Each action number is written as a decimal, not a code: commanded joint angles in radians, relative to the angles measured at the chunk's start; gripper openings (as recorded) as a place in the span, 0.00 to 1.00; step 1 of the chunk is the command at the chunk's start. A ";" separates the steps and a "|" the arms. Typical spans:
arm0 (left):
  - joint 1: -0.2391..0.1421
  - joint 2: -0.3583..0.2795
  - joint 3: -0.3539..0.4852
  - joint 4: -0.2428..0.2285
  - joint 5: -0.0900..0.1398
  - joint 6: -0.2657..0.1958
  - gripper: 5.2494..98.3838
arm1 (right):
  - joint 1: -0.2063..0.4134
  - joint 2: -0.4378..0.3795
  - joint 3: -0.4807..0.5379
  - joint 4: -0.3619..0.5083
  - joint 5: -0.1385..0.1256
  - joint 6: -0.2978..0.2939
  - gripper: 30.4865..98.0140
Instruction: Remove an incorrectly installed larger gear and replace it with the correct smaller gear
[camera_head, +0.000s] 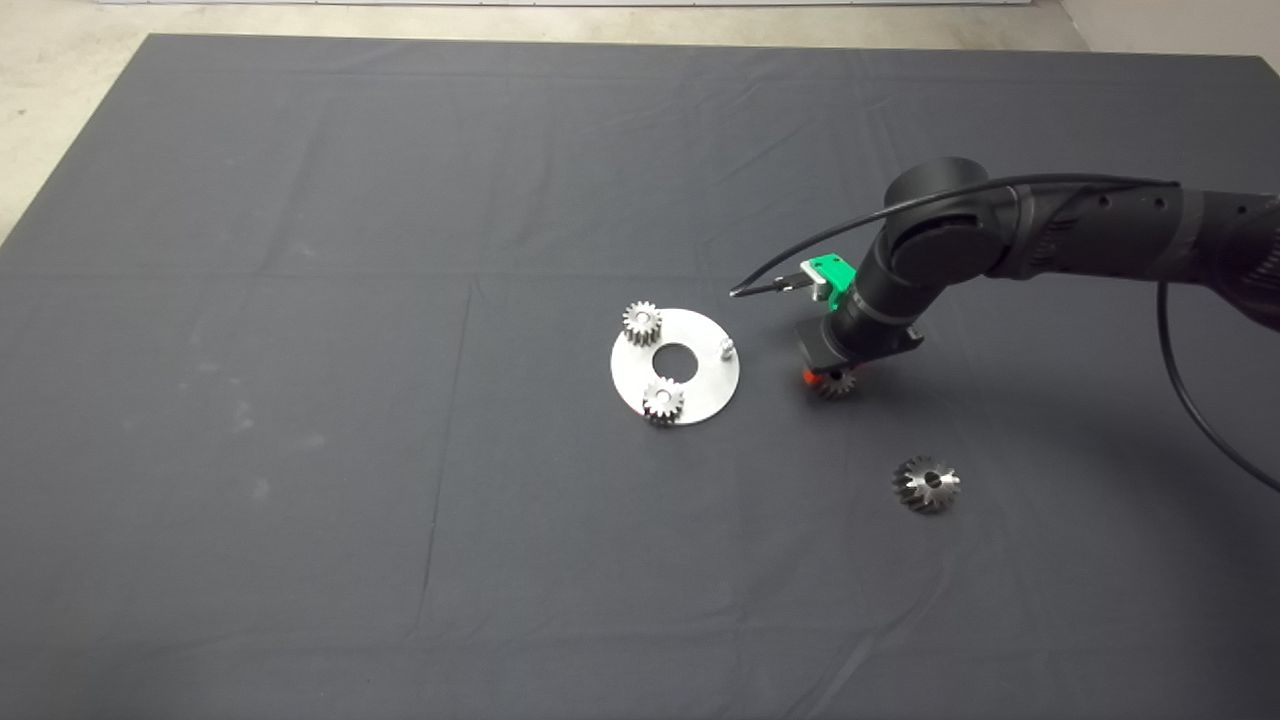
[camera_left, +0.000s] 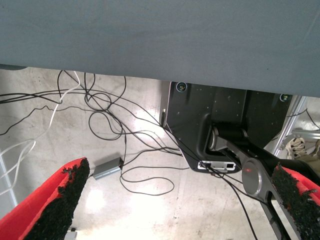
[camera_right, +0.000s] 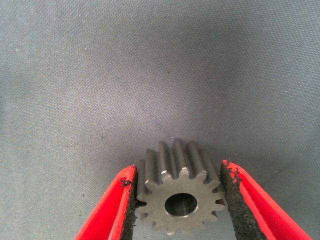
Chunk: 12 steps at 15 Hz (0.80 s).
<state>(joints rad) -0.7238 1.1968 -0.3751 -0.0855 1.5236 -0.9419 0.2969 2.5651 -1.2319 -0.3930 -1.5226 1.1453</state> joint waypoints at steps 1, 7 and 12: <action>-0.002 -0.004 0.006 -0.013 0.027 0.006 0.96 | 0.018 -0.007 -0.009 -0.032 -0.117 -0.004 0.17; -0.002 -0.002 0.006 -0.012 0.027 0.006 0.96 | 0.018 -0.002 -0.020 -0.032 -0.117 -0.006 0.16; -0.002 -0.004 0.006 -0.011 0.027 0.006 0.96 | 0.018 0.001 -0.018 -0.030 -0.117 -0.006 0.13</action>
<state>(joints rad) -0.7238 1.1968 -0.3751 -0.0855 1.5236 -0.9419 0.2983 2.5655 -1.2415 -0.3923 -1.5202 1.1449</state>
